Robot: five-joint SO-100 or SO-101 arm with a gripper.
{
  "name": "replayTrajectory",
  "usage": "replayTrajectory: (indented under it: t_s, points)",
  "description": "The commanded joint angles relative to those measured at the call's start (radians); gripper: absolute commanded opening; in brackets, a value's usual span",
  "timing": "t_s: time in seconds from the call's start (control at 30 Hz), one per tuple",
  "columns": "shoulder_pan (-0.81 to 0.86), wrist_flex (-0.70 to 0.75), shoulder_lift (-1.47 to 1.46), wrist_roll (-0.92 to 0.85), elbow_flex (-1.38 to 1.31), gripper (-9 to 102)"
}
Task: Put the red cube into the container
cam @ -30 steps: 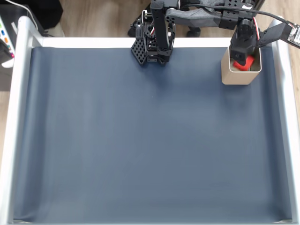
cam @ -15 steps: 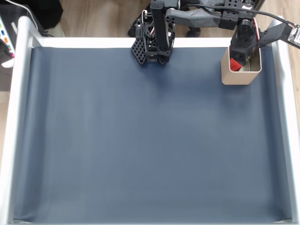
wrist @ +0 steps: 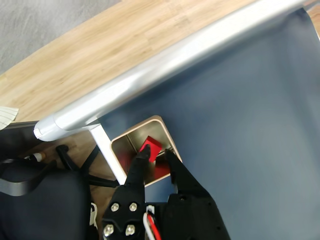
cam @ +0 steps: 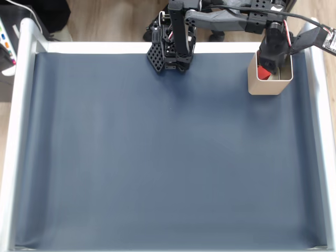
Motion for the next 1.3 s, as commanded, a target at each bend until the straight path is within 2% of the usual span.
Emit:
replayTrajectory:
  t_s: [0.0,0.3,0.57,0.93,1.27]
  points:
    - [0.028,-0.014,0.044,0.012,-0.055,0]
    - [0.206,-0.011,0.141,0.020,-0.035,0]
    - [0.503,-0.043,0.327,-0.044,0.110,0]
    - [1.022,-0.272,0.687,-0.224,0.571,0]
    - [1.224,-0.408,1.080,-0.270,0.968,0]
